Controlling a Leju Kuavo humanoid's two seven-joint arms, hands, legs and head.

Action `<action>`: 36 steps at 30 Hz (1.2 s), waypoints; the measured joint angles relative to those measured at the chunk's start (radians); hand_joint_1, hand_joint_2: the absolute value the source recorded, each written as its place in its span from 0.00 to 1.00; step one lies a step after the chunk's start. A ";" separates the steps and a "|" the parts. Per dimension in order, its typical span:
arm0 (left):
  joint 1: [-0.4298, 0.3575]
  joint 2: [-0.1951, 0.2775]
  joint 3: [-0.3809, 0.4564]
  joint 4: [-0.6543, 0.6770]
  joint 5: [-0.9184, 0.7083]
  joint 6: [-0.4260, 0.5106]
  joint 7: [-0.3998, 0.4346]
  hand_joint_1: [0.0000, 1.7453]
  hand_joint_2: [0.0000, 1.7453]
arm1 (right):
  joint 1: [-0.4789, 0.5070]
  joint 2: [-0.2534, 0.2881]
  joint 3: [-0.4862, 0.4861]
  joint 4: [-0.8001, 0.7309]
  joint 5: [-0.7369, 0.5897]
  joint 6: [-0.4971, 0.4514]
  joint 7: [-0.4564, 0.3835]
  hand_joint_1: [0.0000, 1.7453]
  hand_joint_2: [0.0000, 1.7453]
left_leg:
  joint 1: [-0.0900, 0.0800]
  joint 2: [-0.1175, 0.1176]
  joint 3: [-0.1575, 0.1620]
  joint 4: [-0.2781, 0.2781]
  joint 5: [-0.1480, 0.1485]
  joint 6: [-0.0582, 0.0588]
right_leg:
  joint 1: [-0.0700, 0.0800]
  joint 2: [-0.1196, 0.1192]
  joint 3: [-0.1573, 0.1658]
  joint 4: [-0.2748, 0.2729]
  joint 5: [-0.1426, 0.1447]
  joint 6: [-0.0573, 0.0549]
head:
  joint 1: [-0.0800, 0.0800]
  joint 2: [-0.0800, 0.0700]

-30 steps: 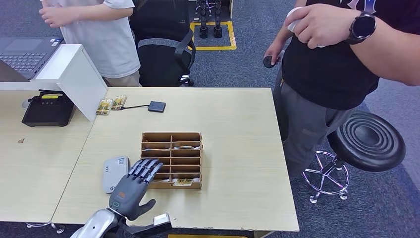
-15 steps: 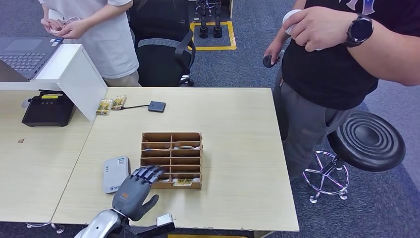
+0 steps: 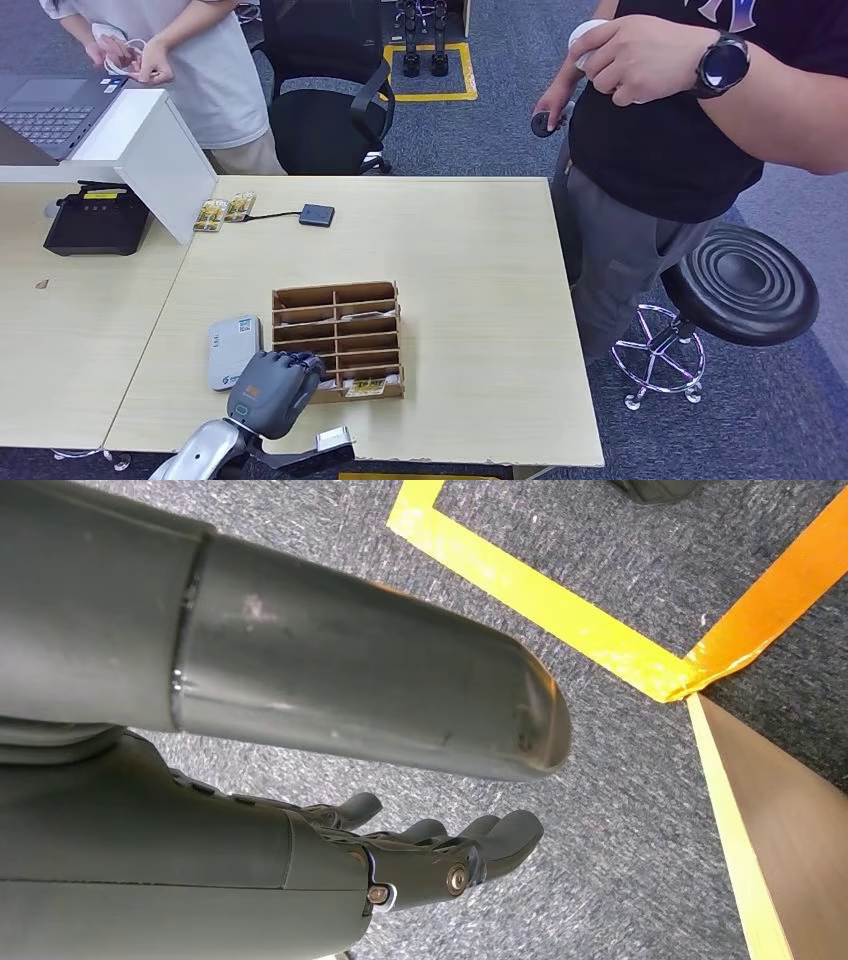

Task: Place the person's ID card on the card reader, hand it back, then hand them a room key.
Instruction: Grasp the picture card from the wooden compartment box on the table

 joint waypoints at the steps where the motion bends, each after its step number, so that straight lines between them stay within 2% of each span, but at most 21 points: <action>1: -0.001 0.000 0.000 0.000 0.000 0.000 0.000 1.00 1.00 | 0.000 0.000 0.000 0.000 0.000 0.000 0.000 0.00 0.00 | 0.000 0.000 0.000 0.000 0.000 0.000 | 0.000 0.000 0.000 0.000 0.000 0.000 | 0.000 0.000; 20: -0.003 -0.005 0.000 0.004 0.020 0.007 -0.007 1.00 1.00 | 0.000 0.000 -0.003 0.000 0.003 0.000 -0.006 0.00 0.00 | 0.000 0.000 0.000 0.000 0.000 0.000 | 0.000 0.000 0.000 0.000 0.000 0.000 | 0.000 0.000; 30: -0.005 -0.010 0.005 -0.013 0.075 0.031 -0.072 1.00 1.00 | 0.001 0.002 -0.005 0.000 0.010 0.000 -0.007 0.00 0.00 | 0.000 0.000 0.000 0.000 0.000 0.000 | 0.000 0.000 0.000 0.000 0.000 0.000 | 0.000 0.000; 36: -0.009 0.017 0.007 -0.135 0.094 0.081 -0.144 1.00 1.00 | 0.004 0.002 -0.013 0.000 0.005 -0.007 -0.018 0.00 0.00 | 0.000 0.000 0.000 0.000 0.000 0.000 | 0.000 0.000 0.000 0.000 0.000 0.000 | 0.000 0.000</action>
